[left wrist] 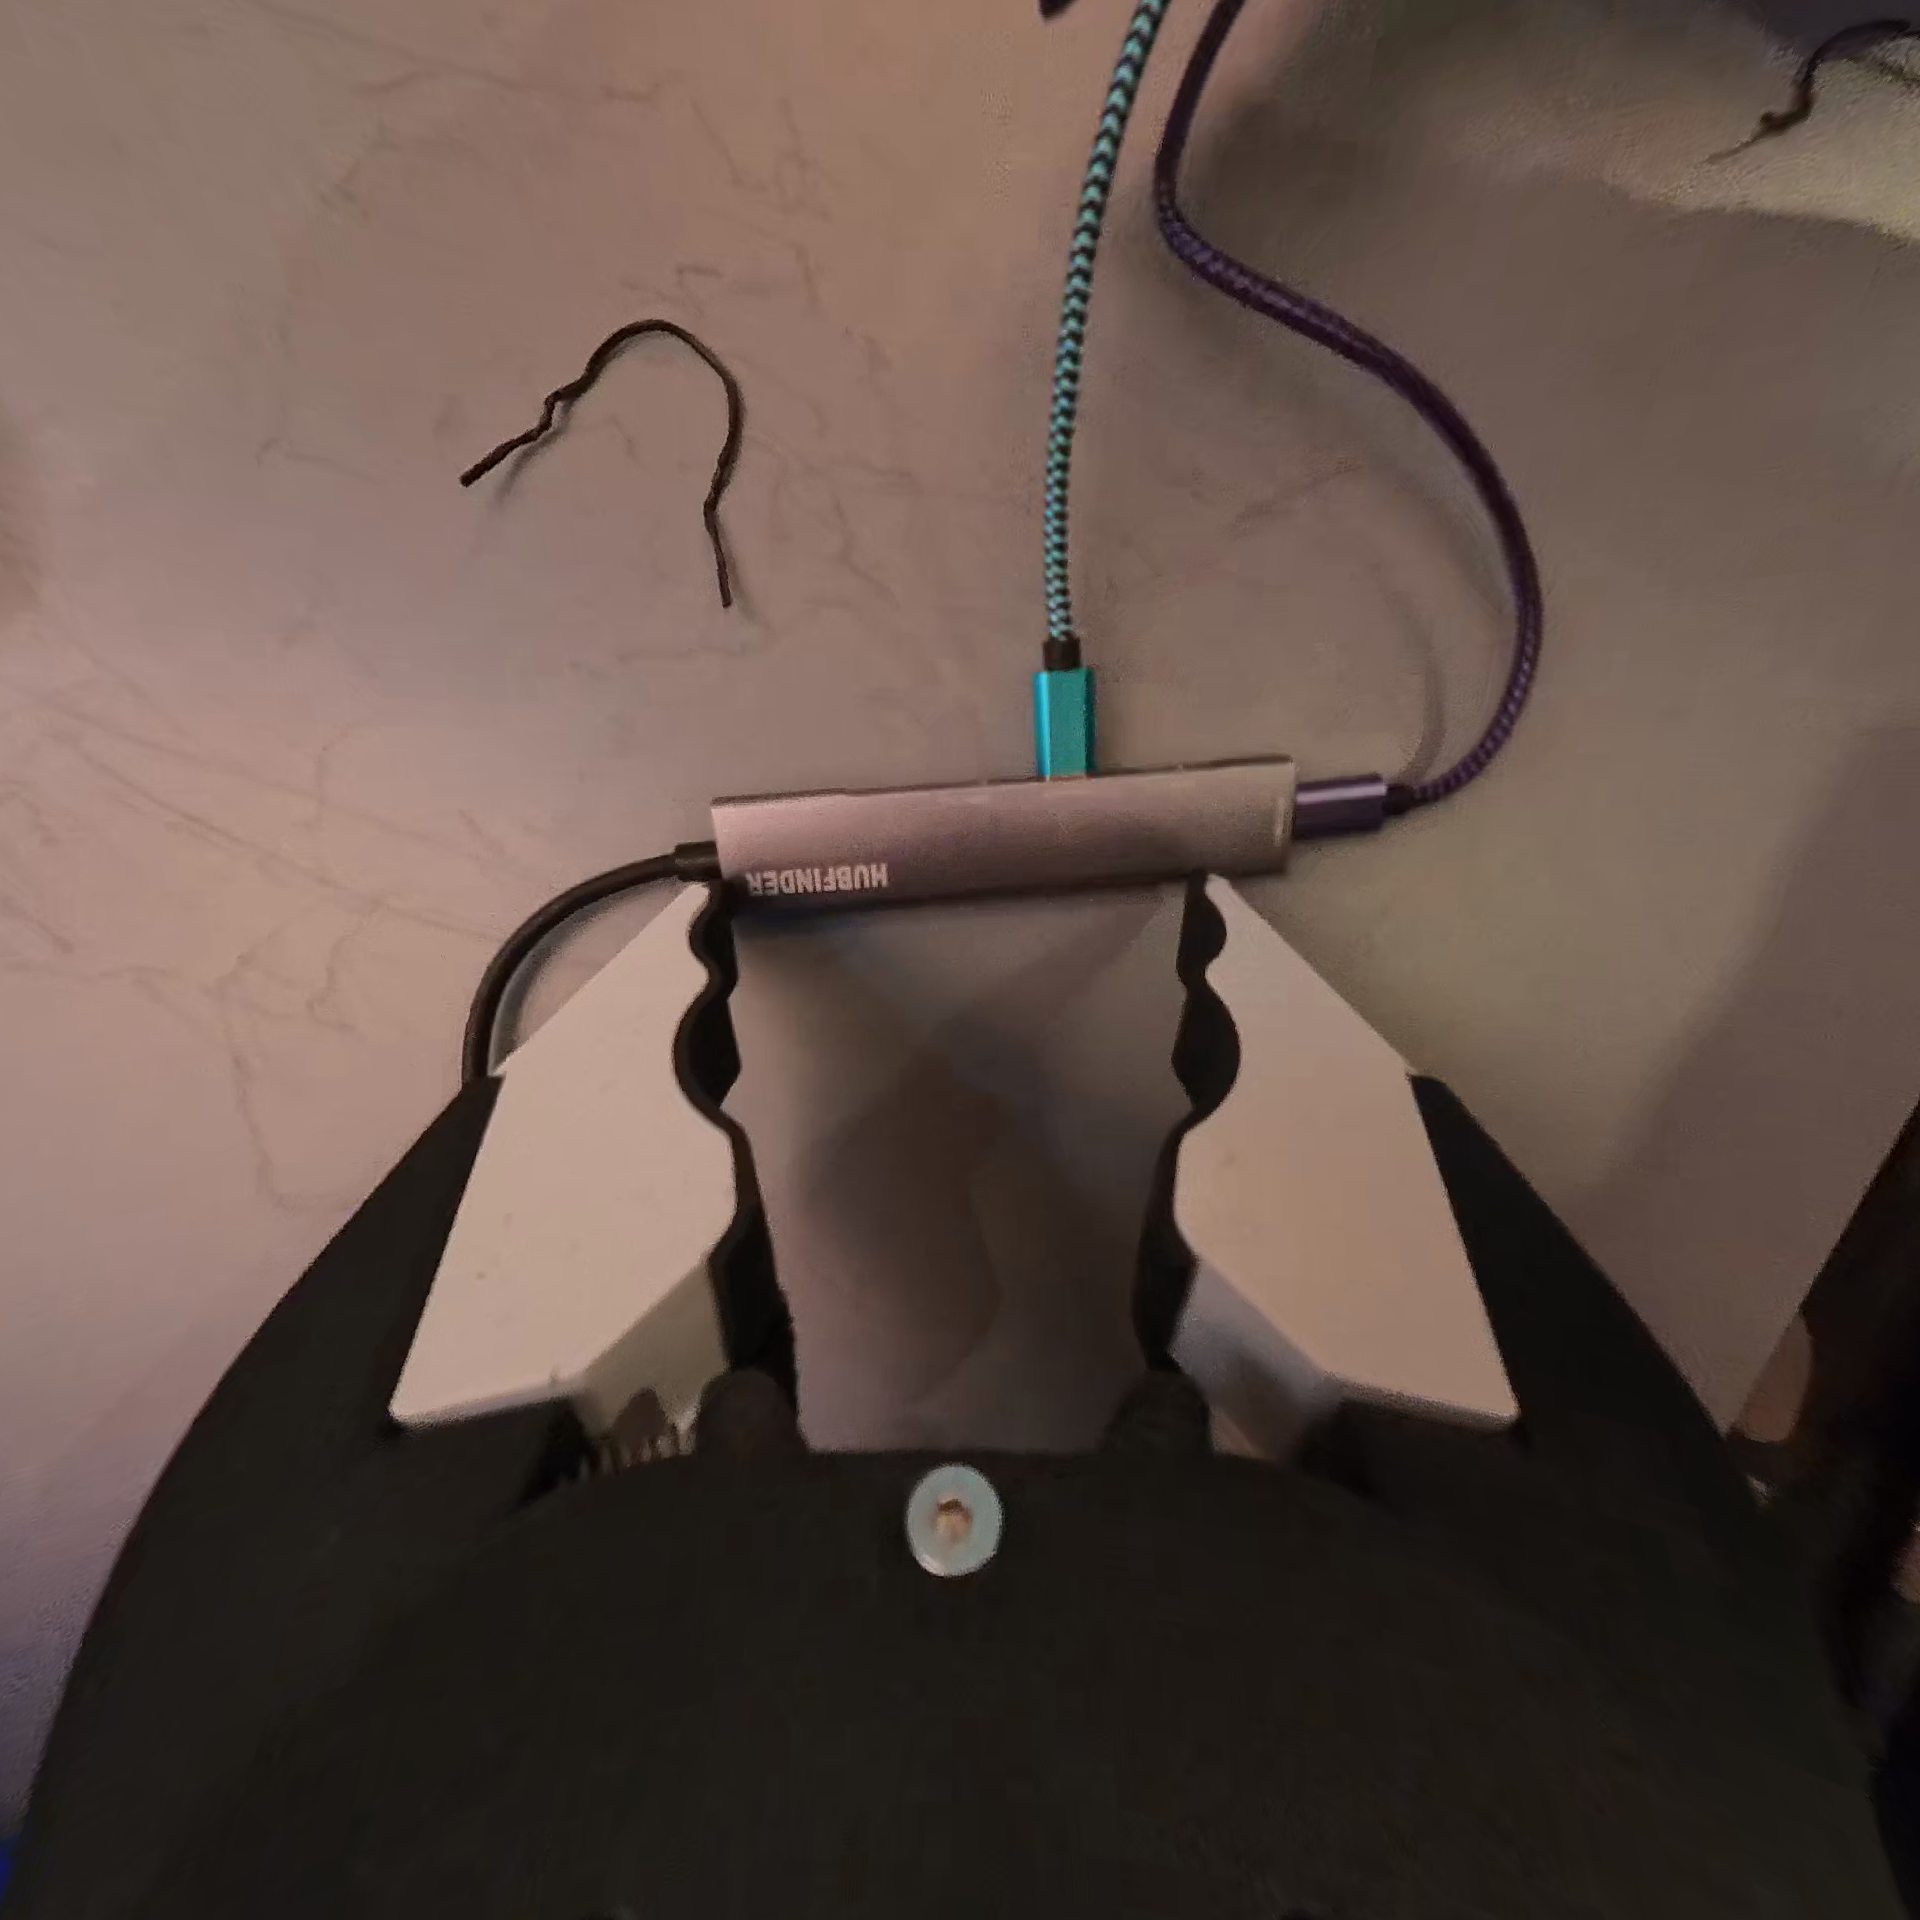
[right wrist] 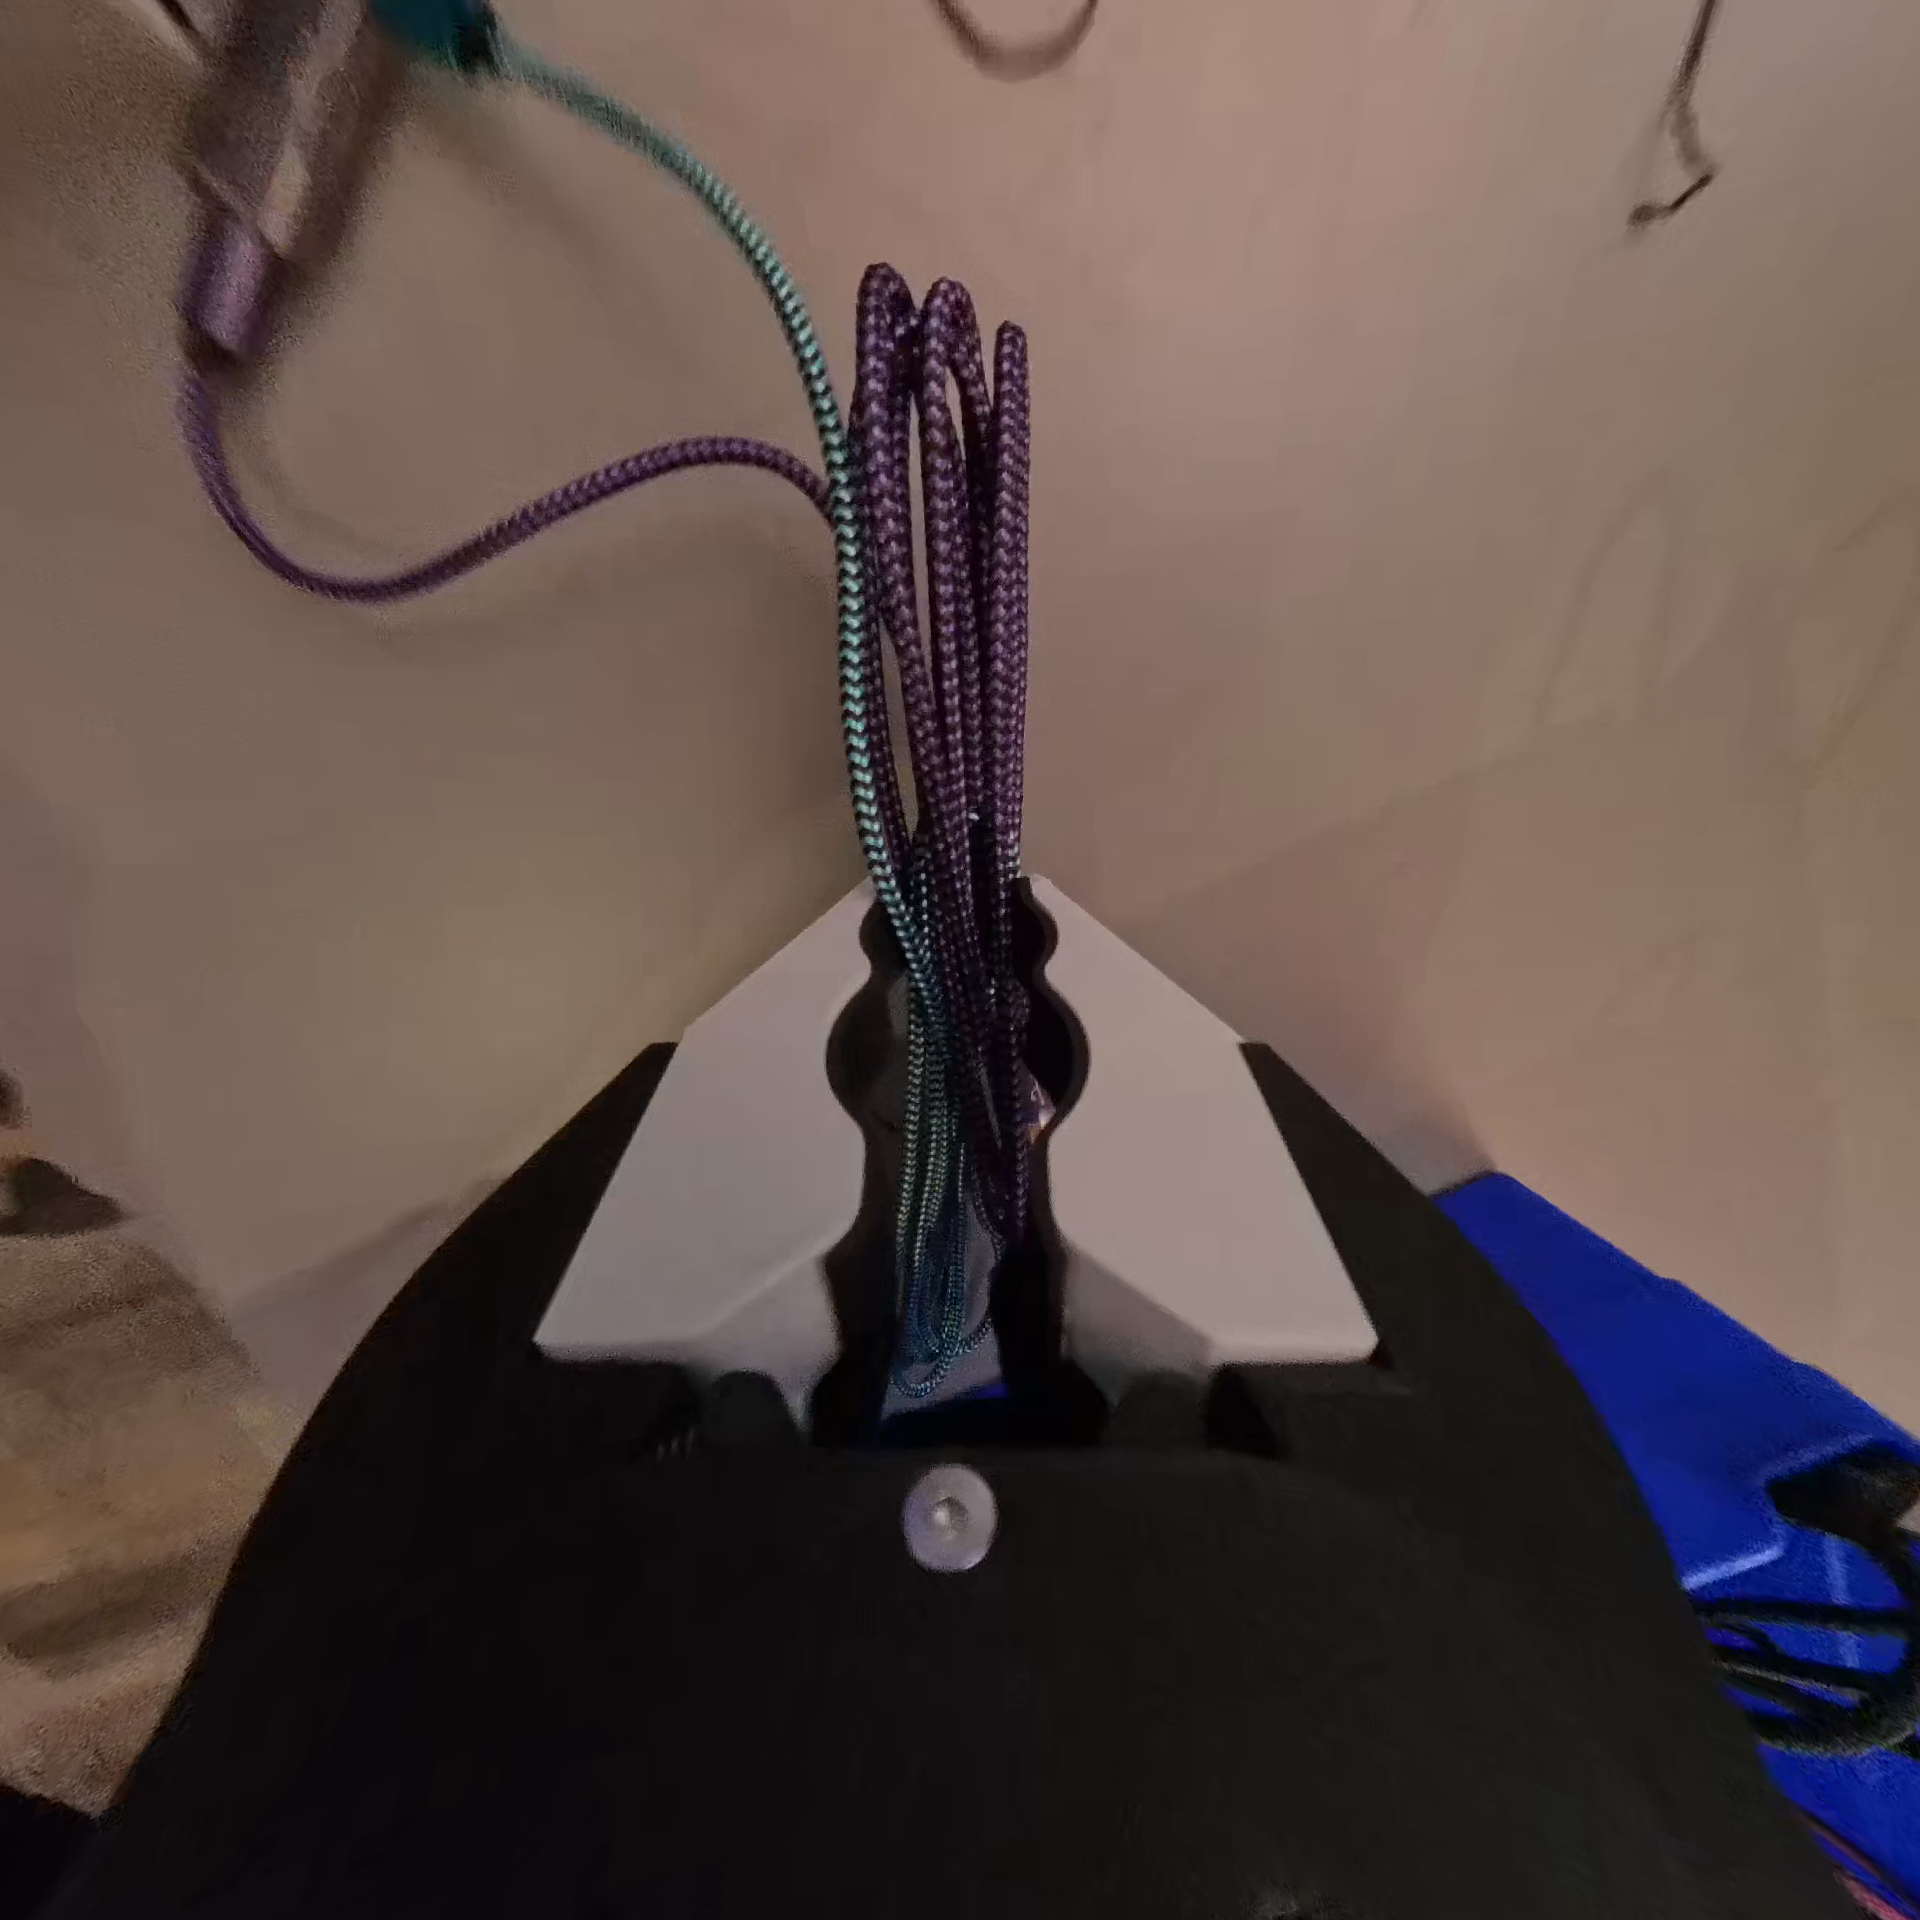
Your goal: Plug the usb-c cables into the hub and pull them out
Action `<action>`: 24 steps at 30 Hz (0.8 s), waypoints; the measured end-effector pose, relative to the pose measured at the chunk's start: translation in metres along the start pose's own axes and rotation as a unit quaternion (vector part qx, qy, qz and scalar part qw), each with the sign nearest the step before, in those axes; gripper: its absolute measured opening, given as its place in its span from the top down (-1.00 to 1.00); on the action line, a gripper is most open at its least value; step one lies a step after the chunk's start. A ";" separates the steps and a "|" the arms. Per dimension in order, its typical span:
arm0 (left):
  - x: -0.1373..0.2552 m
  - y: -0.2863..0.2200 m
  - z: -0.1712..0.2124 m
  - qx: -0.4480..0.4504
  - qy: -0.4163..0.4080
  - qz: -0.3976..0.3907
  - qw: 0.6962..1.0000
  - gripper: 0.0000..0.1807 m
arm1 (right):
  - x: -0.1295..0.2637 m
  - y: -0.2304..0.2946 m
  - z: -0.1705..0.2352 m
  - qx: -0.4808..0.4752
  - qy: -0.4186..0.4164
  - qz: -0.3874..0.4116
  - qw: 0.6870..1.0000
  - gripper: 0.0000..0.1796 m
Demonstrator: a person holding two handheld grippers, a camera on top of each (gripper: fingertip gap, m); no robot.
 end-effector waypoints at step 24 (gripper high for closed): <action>-0.005 -0.003 0.008 -0.008 -0.061 -0.004 0.998 0.09 | -0.040 0.019 -0.113 -0.254 -0.213 -0.200 0.922 0.81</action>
Point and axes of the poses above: each gripper's, where its closed fingertips meet, x back along the fingers, z out of its underside, y = z × x across the jaws, the point moved 10 cm from there along x, back along the fingers, and after that the axes turned 13 degrees about x, right-handed, at the moved point
